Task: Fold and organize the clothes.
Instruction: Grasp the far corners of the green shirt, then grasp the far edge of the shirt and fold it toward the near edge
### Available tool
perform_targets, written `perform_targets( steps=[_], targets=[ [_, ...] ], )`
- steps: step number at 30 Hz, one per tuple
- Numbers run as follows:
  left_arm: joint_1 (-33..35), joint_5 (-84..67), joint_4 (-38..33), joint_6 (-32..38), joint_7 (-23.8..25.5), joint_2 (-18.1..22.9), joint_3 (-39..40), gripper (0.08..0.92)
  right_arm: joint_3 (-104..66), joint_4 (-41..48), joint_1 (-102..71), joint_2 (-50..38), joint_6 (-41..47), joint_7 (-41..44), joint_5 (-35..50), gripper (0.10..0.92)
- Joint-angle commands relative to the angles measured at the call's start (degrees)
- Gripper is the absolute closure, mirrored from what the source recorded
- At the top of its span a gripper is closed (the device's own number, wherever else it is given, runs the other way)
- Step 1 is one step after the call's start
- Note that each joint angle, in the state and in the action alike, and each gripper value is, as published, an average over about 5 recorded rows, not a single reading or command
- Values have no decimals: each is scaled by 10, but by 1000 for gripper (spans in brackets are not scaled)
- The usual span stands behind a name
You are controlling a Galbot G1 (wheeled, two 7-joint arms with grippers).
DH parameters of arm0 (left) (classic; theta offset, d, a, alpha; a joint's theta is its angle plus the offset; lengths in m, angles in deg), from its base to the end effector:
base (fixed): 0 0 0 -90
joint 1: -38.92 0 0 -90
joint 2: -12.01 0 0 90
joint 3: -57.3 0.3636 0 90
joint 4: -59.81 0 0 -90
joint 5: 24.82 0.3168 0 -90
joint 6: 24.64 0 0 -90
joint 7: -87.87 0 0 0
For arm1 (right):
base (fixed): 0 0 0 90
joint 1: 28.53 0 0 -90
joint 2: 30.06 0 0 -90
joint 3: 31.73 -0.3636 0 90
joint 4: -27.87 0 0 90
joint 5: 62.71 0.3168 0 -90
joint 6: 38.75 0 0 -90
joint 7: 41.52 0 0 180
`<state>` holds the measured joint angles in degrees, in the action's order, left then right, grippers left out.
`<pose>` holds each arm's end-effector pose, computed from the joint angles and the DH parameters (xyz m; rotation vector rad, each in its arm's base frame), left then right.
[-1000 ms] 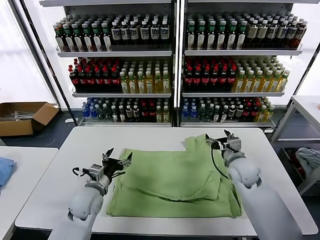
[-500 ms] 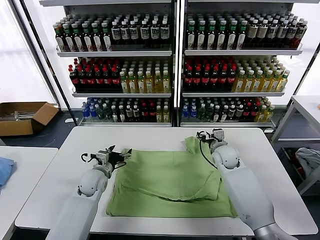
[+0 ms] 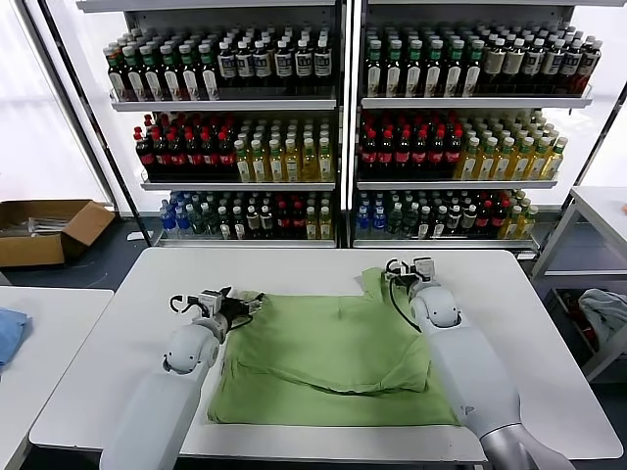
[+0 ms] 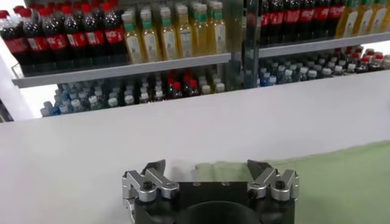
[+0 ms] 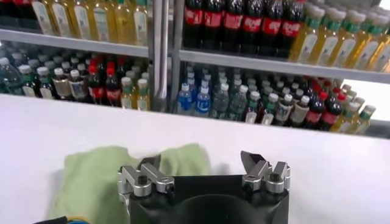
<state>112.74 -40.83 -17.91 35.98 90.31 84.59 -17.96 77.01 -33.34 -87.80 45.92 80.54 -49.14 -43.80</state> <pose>0.4087 0.0539 -0.3342 -0.2584 -2.6155 -0.1468 0.4929 -0.0385 -0.3147 0.0188 -2.6012 0.1575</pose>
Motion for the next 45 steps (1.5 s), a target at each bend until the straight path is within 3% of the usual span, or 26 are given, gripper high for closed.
perform_targets(
  steps=[1,4,8,22,28,33,45],
  targets=[
    [-1,-2,6,-7,-1,3,7,178,-4,25,-4,9,0,2,-4,203],
    [1,-2,9,-8,-1,5,7,215,-3,18,-10,8,0,2,-4,203],
    [7,-5,7,-10,-1,11,8,329,-3,-1,-24,5,1,0,-6,254],
    [35,-10,-14,-9,0,26,0,719,-2,-85,-70,-15,15,-3,-3,657],
    [40,-12,-28,24,-1,30,-4,879,-7,-109,-83,-19,5,-6,-3,830],
    [46,-13,-47,61,1,33,-13,912,-14,-155,-88,-26,-5,-6,3,918],
    [78,-20,-123,114,5,17,-29,912,-36,-307,-120,-38,-17,-4,3,919]
  ],
)
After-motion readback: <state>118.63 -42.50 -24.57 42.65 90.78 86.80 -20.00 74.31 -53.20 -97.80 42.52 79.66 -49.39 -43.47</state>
